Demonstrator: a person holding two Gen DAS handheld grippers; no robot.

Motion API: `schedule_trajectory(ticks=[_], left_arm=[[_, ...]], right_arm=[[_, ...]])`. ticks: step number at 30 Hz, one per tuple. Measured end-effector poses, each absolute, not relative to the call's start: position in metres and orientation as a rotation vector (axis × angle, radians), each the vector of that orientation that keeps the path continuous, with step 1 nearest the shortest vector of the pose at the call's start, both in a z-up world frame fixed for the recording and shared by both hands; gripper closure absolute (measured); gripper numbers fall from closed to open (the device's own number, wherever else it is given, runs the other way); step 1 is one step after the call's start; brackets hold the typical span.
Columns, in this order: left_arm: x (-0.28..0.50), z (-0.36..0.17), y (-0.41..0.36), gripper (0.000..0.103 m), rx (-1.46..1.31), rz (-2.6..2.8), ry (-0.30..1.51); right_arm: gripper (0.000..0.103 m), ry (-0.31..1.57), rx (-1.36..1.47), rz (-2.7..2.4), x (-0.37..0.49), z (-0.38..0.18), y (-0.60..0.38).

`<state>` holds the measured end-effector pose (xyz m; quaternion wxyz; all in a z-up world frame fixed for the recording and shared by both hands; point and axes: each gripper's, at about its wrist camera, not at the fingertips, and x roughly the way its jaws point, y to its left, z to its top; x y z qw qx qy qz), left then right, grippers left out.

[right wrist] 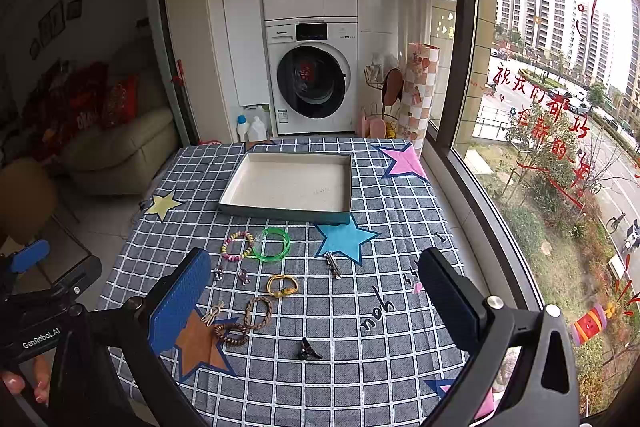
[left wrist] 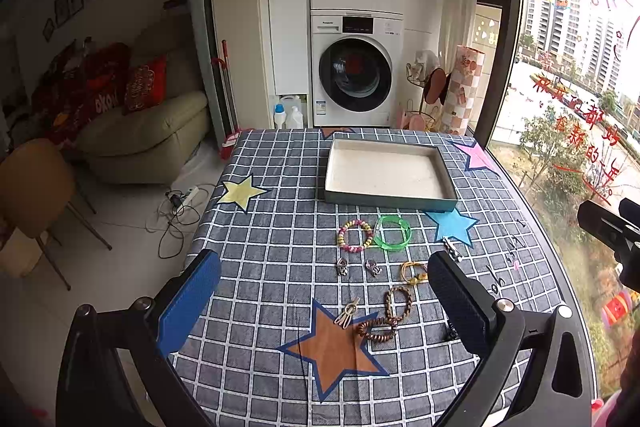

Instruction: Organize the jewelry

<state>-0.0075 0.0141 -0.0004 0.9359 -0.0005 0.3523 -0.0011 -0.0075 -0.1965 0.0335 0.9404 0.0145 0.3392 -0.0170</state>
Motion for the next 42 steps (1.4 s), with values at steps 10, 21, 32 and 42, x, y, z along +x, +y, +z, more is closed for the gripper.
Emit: schedule_trajectory(ticks=[10,21,32,42], left_arm=[[-0.008,-0.001,0.014,0.000,-0.001,-0.003,0.720],[-0.003,-0.013,0.016,0.000,0.001,-0.017,0.783],[0.021,-0.088,0.020,0.000,-0.018,-0.063,1.082],[0.062,-0.170,0.023,0.000,0.028,-0.066,1.227]], right_arm=[[0.000,0.693,0.030,-0.036,-0.007,0.034,-0.197],[0.000,0.728,0.053,-0.049,-0.012,0.022,-0.200],[0.000,1.005,0.107,-0.074,0.002,-0.043,-0.218],[0.000,1.273,0.161,-0.073,0.022,-0.130,-0.221]])
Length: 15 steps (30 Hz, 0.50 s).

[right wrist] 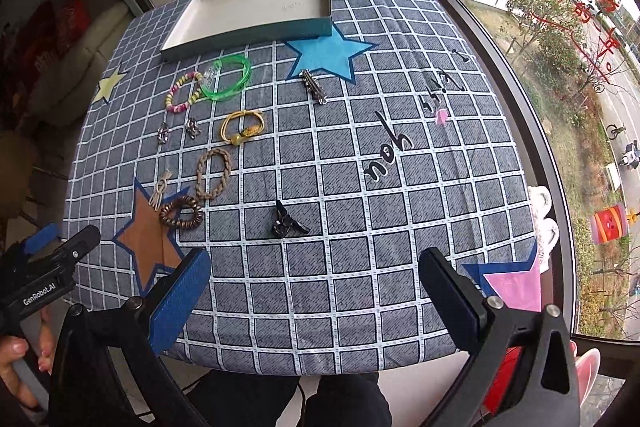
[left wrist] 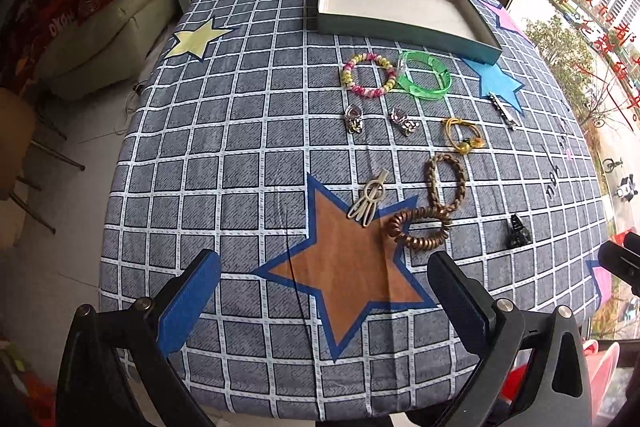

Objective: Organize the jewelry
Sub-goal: 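Grasp the beige hair clip with the left tool while the right tool grasps the black claw clip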

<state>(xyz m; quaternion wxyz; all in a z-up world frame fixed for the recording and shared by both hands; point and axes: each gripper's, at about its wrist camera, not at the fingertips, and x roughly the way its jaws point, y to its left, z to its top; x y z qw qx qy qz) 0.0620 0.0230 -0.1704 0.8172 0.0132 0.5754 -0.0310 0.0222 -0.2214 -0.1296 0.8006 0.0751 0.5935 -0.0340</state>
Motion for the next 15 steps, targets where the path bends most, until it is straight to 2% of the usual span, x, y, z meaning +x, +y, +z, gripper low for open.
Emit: schedule_trajectory(ticks=[8,15], left_arm=[[0.096,-0.224,0.023,0.000,0.138,-0.149,1.256],[0.117,-0.243,0.008,0.001,0.166,-0.232,1.255]], right_arm=[[0.000,1.352,0.127,-0.047,0.050,-0.179,-0.210],[0.000,1.399,0.058,-0.030,0.070,-0.216,-0.204]])
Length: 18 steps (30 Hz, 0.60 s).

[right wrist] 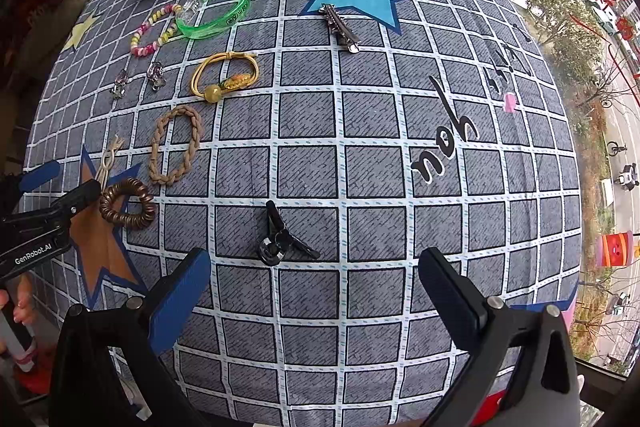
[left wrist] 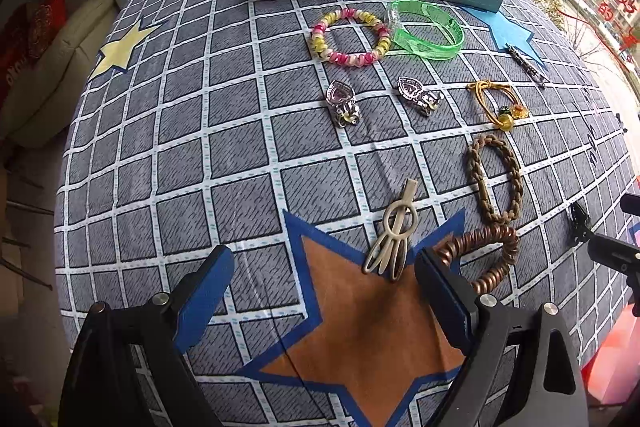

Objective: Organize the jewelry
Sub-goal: 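Grasp the beige hair clip with the left tool while the right tool grasps the black claw clip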

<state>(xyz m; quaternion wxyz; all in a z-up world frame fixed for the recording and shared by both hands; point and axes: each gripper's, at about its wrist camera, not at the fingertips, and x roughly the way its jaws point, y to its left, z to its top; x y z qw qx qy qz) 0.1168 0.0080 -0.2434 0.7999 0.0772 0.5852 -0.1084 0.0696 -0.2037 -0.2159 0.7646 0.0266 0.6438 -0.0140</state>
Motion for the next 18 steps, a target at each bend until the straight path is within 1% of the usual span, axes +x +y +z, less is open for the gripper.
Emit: schedule_trajectory(ticks=[4,6,7,8,9,10,11,12,13,14,15,16,17,18], left_arm=[[0.126,-0.250,-0.004,0.001,0.172,-0.272,1.250],[0.129,-0.251,-0.010,0.007,0.178,-0.289,1.241],[0.129,-0.250,-0.013,0.007,0.189,-0.295,1.226],[0.130,-0.250,-0.015,0.010,0.191,-0.306,1.219],[0.129,-0.249,-0.018,0.015,0.194,-0.313,1.209],[0.129,-0.248,-0.020,0.017,0.199,-0.320,1.202],[0.129,-0.247,-0.022,0.022,0.202,-0.328,1.197],[0.128,-0.246,-0.024,0.028,0.205,-0.335,1.193],[0.126,-0.245,-0.025,0.032,0.208,-0.345,1.189],[0.124,-0.244,-0.028,0.040,0.216,-0.357,1.183],[0.122,-0.243,-0.030,0.045,0.224,-0.372,1.177],[0.121,-0.242,-0.032,0.060,0.231,-0.388,1.171],[0.121,-0.242,-0.034,0.072,0.238,-0.399,1.170],[0.121,-0.242,-0.035,0.072,0.241,-0.403,1.170]], right_arm=[[0.000,1.392,0.022,-0.017,0.078,-0.226,-0.201],[0.003,1.395,0.020,-0.011,0.082,-0.230,-0.200],[0.010,1.398,0.017,-0.011,0.085,-0.233,-0.199],[0.015,1.404,0.011,-0.014,0.087,-0.238,-0.198],[0.018,1.413,0.004,-0.017,0.090,-0.241,-0.196],[0.022,1.422,-0.002,-0.023,0.091,-0.244,-0.196],[0.026,1.405,-0.012,-0.024,0.091,-0.242,-0.195],[0.027,1.405,-0.015,-0.018,0.092,-0.241,-0.194],[0.028,1.407,-0.016,-0.019,0.092,-0.241,-0.194],[0.030,1.408,-0.010,-0.022,0.089,-0.241,-0.193],[0.031,1.410,-0.004,-0.027,0.088,-0.240,-0.193],[0.035,1.407,0.001,-0.024,0.086,-0.240,-0.192],[0.042,1.406,0.004,-0.024,0.084,-0.239,-0.191],[0.048,1.404,0.005,-0.021,0.082,-0.238,-0.190]])
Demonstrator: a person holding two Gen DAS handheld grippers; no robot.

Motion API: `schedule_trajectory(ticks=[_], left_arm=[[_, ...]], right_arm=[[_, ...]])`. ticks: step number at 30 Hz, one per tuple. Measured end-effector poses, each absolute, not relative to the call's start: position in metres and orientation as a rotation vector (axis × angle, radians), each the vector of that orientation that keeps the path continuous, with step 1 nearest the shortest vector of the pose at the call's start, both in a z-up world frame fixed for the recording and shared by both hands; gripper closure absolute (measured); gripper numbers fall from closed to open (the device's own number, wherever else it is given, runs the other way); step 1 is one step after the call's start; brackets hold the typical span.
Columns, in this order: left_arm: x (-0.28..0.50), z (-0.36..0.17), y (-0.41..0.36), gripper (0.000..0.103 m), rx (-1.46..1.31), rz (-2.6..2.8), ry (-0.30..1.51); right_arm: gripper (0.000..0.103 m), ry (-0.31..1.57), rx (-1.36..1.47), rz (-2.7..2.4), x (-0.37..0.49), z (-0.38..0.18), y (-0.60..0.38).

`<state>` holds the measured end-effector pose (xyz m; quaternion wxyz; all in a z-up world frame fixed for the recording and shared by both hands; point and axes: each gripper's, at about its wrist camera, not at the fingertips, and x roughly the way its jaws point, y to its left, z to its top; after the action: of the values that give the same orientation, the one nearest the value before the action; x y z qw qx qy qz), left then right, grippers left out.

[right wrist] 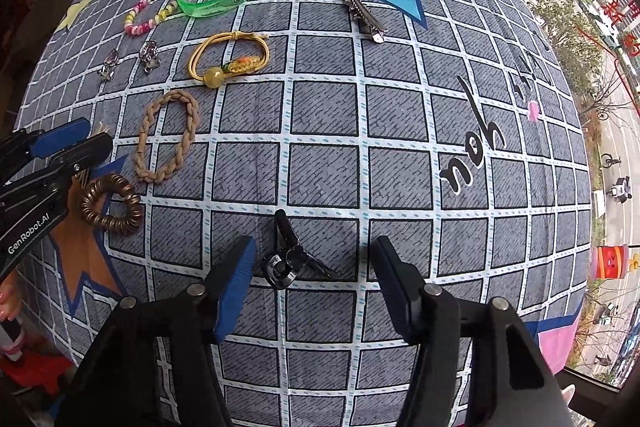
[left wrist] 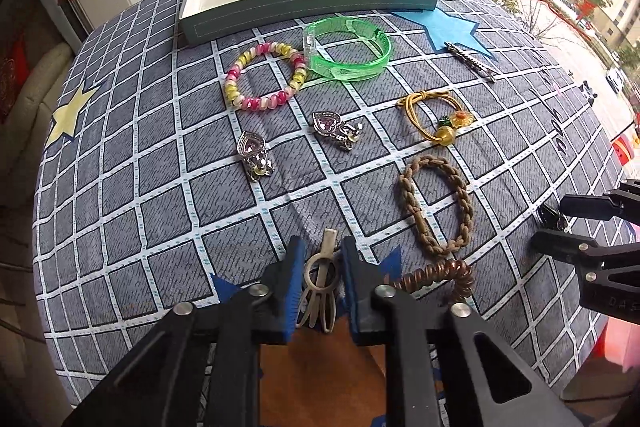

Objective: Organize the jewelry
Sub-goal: 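Grasp the beige hair clip with the left tool while the right tool grasps the black claw clip, then carry both clips into the white tray and open both tools to release them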

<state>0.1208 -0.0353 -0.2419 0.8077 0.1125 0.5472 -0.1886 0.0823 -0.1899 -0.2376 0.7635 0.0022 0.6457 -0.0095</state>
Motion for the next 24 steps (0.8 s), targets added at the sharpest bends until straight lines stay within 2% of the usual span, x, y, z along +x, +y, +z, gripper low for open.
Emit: schedule_trajectory(ticks=[1,5,11,24], left_arm=[[0.122,-0.242,-0.034,0.072,0.230,-0.408,1.174],[0.128,-0.238,-0.018,0.072,0.106,-0.410,1.207],[0.140,-0.223,0.008,0.072,-0.026,-0.374,1.212],[0.224,-0.157,-0.005,0.072,-0.133,-0.312,1.105]], right_arm=[[0.063,1.401,0.001,-0.018,0.079,-0.236,-0.188],[0.062,1.406,0.039,-0.017,0.073,-0.233,-0.181],[0.062,1.338,0.251,-0.001,0.093,-0.204,-0.205],[0.062,1.226,0.391,0.099,0.201,-0.167,-0.255]])
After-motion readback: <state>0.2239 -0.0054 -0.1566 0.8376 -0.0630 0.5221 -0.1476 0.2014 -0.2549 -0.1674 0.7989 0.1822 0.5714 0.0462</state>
